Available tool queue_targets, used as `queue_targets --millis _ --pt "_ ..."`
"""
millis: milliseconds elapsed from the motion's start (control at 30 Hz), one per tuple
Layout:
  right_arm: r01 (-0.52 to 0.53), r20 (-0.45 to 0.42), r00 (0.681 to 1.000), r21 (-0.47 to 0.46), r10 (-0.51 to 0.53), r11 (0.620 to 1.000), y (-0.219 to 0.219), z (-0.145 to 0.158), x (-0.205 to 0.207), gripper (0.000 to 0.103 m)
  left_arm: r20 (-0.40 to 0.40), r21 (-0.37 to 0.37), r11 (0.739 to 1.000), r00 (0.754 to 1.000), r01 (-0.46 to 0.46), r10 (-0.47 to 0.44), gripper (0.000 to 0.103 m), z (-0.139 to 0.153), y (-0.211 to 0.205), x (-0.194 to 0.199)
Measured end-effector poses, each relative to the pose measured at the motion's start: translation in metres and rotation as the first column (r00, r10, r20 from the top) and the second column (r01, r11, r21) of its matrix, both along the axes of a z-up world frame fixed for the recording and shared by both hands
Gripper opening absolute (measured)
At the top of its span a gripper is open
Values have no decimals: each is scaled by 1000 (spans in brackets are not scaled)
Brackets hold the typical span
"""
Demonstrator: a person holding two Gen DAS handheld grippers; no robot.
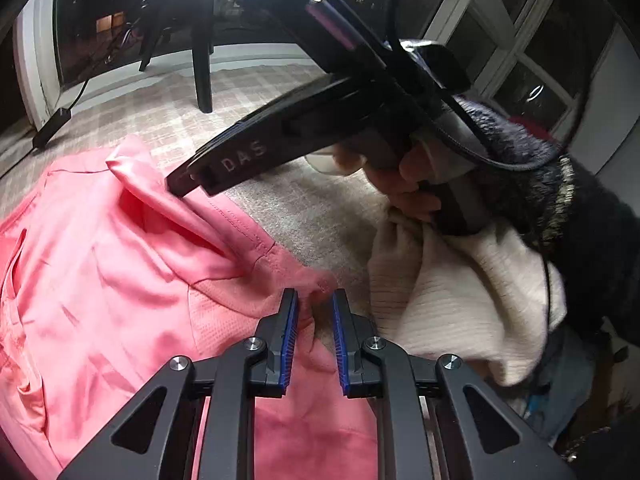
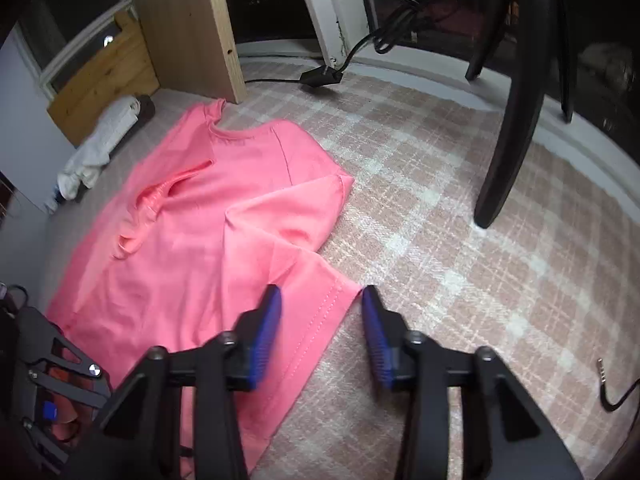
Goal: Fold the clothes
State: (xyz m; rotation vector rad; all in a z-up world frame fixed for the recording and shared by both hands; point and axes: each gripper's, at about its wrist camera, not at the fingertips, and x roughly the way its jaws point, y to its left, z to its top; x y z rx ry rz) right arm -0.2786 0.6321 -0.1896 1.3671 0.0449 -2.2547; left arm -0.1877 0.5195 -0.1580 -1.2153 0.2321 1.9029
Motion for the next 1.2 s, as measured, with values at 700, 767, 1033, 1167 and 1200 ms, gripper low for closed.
queue_targets --millis 700,767,1033,1167,1200 --pt "230 34 973 -51 -228 972 57 9 10 48 88 150 987 995 -50 37 15 27 -40 5" --pt "177 8 984 -10 -177 984 46 5 13 44 97 163 984 994 -72 57 15 34 -52 14" --pt "315 -33 949 151 -314 937 62 23 24 8 108 222 953 977 -204 184 15 81 -139 66" --pt "467 -27 880 -124 -474 875 116 86 61 11 91 210 941 964 -265 251 15 103 -186 101" --pt "485 -16 865 -228 -501 844 131 107 78 15 94 211 940 963 -268 253 15 107 -195 109"
